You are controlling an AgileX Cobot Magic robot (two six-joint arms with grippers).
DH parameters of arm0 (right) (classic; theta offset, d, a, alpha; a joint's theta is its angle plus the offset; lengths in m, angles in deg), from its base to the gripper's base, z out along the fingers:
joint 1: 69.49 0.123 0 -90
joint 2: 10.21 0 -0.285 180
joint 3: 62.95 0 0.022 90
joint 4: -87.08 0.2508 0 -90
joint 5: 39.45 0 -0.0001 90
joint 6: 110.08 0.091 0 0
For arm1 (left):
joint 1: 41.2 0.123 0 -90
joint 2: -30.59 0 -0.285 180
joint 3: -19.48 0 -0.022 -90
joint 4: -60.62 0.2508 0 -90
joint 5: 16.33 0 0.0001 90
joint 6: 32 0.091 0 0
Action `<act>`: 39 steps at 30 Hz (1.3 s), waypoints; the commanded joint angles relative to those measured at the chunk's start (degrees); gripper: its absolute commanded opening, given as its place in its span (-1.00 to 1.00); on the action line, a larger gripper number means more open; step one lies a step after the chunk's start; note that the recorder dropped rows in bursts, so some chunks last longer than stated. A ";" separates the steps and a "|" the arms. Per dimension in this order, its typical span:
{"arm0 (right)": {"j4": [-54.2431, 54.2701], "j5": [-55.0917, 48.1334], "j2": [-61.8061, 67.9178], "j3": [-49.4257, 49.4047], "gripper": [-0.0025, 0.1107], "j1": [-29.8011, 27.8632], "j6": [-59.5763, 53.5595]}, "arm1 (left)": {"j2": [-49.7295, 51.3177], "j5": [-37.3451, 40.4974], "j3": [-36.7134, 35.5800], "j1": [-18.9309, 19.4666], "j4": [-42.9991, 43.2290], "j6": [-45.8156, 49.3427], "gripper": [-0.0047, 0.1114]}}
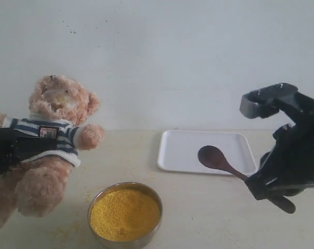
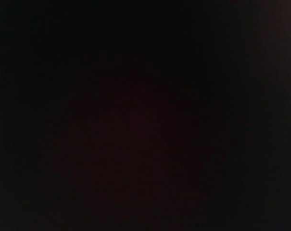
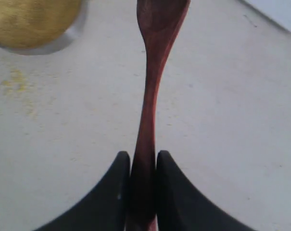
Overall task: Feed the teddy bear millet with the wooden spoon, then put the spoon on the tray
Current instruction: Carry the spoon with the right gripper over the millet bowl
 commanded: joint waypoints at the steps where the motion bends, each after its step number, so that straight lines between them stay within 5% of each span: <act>1: 8.85 -13.83 -0.70 9.33 -0.96 -0.20 -2.79 | -0.08 0.98 -0.22 -0.05 -1.60 -3.45 -0.85; 4: 10.30 -17.49 -0.70 10.55 -0.96 1.06 -1.85 | -0.08 0.98 -0.22 -0.05 -3.85 -4.02 -0.85; 10: -1.38 -19.06 3.29 10.55 -0.96 15.89 -1.73 | -0.08 0.98 -0.22 -0.05 -3.85 -4.65 -0.85; 39: -8.27 -17.47 5.37 10.55 -0.96 15.89 2.14 | 0.24 -2.42 -0.11 -0.05 -3.85 -3.37 -0.85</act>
